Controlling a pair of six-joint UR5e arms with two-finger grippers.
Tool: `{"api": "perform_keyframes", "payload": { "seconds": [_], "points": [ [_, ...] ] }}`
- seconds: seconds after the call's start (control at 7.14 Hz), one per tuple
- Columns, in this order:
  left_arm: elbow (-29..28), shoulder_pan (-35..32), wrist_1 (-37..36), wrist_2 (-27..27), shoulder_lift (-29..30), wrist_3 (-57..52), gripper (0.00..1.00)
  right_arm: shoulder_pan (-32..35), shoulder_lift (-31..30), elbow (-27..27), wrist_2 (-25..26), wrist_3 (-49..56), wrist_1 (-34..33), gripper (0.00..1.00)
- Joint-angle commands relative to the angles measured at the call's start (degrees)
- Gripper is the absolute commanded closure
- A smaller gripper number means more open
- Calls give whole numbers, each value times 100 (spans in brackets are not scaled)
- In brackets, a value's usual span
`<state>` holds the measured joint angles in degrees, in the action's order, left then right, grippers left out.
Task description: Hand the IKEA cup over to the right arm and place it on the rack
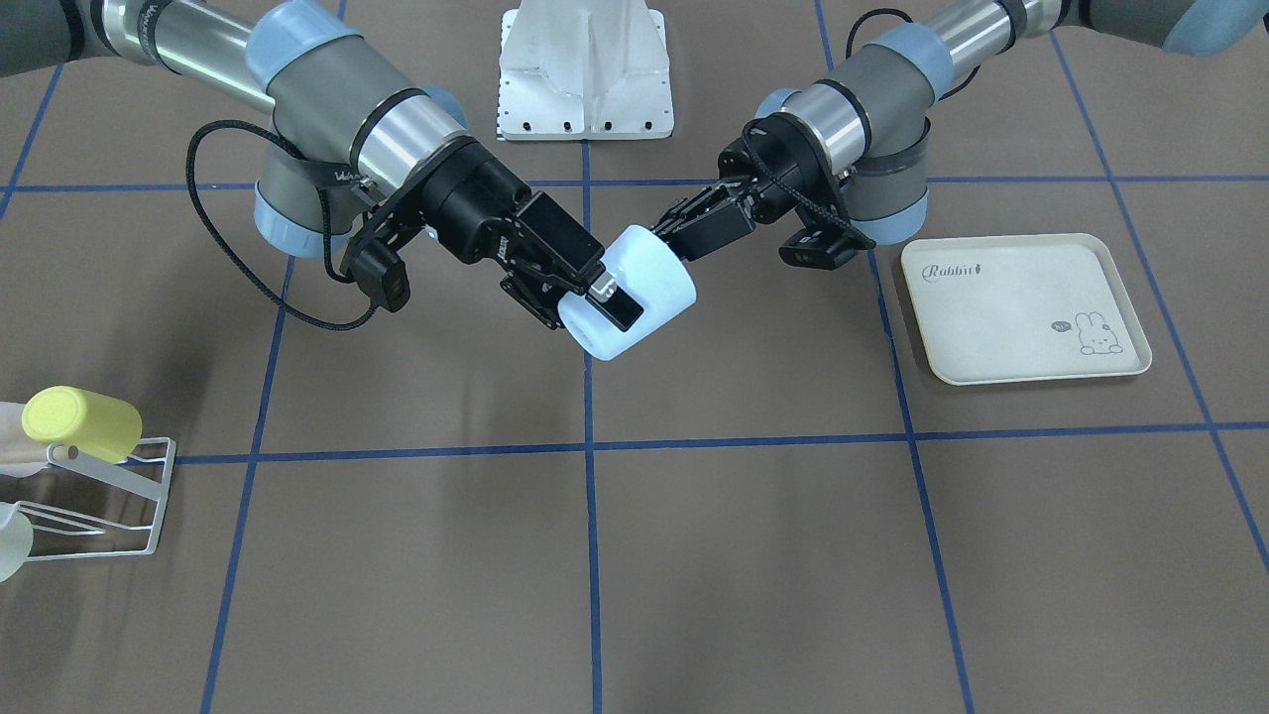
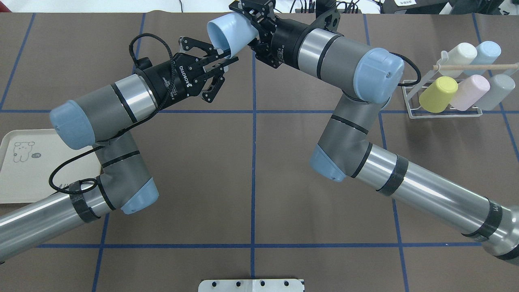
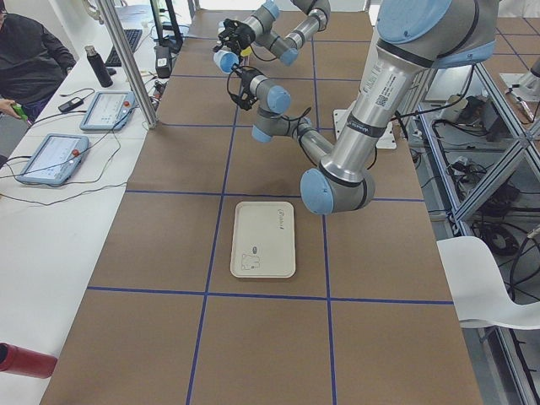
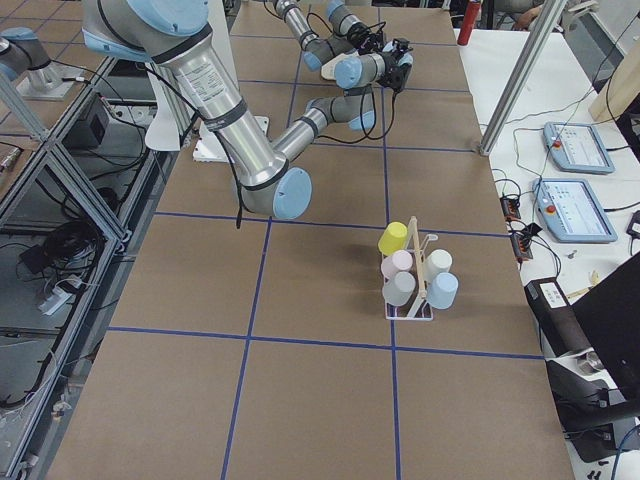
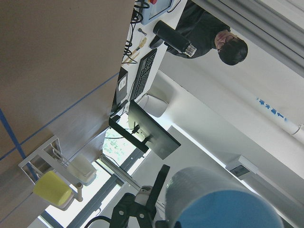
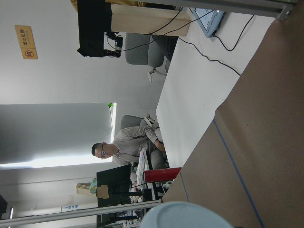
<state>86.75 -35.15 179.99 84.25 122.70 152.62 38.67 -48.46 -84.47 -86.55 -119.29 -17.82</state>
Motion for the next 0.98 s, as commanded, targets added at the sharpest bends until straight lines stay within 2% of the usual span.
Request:
{"api": "perform_keyframes", "payload": {
  "seconds": [0.0,0.42,0.7,0.84],
  "points": [
    [8,8,10,-5,-27,-56,0,0,-6,9,94,-112,42,100],
    [17,-9,-7,-5,-62,-74,0,157,-128,18,94,-77,130,100],
    [17,-44,-7,4,-114,-100,0,656,-461,1,59,80,138,100],
    [26,-53,-33,47,-115,-762,0,876,-646,-17,59,734,86,100]
  ]
}}
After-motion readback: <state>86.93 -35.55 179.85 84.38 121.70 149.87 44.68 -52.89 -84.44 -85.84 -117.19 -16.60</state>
